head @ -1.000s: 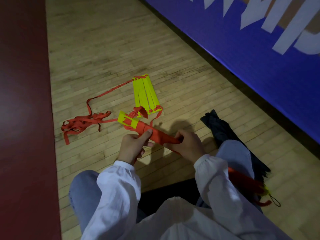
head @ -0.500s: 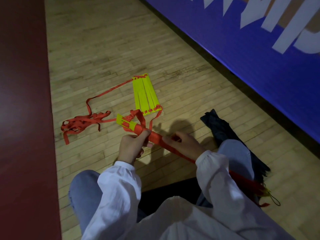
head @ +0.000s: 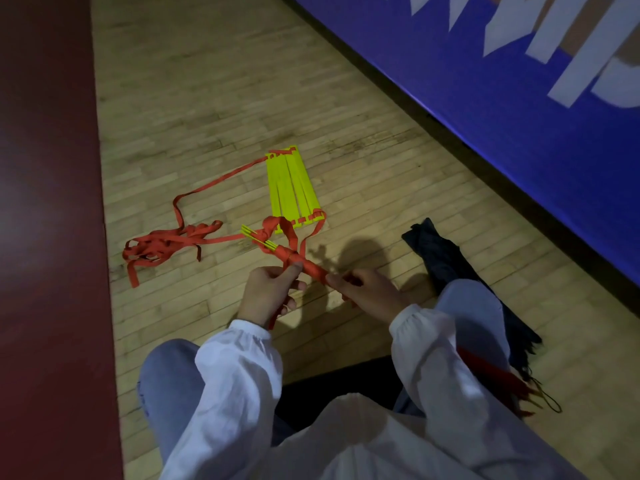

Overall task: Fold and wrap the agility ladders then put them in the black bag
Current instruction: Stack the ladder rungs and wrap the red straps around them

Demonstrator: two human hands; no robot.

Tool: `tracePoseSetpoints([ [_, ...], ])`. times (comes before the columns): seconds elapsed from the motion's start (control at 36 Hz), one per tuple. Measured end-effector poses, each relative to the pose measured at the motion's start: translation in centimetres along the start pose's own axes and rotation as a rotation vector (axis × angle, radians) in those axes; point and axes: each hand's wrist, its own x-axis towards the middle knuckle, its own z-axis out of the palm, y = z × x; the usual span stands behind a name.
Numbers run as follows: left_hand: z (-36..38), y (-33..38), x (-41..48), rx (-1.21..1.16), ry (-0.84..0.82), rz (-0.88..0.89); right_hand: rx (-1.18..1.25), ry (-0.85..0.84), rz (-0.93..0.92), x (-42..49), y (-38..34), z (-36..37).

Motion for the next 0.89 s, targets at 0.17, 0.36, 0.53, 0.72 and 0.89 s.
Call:
tracePoseSetpoints([
  [0.17,0.2,-0.1,0.6,0.084,0.03,0.055,-0.053,0.062,0.0,-0.1,0.1,0.3],
  [0.36,0.4,-0.5,0.7,-0.006,0.082,0.077,-0.068,0.063,-0.002,0.1,0.2,0.6],
  [0.53,-0.2,-0.6,0.7,-0.11,0.025,-0.004,-0.018,0.032,-0.011,0.1,0.4,-0.2],
  [0.72,-0.4,-0.3,0.3,-0.128,-0.032,-0.036,-0.047,0.002,0.035,0.0,1.7,-1.3],
  [0.89,-0.6,-0.5,0.9,-0.122,-0.053,-0.052,-0.035,0.039,0.023,0.0,1.5,-1.1],
])
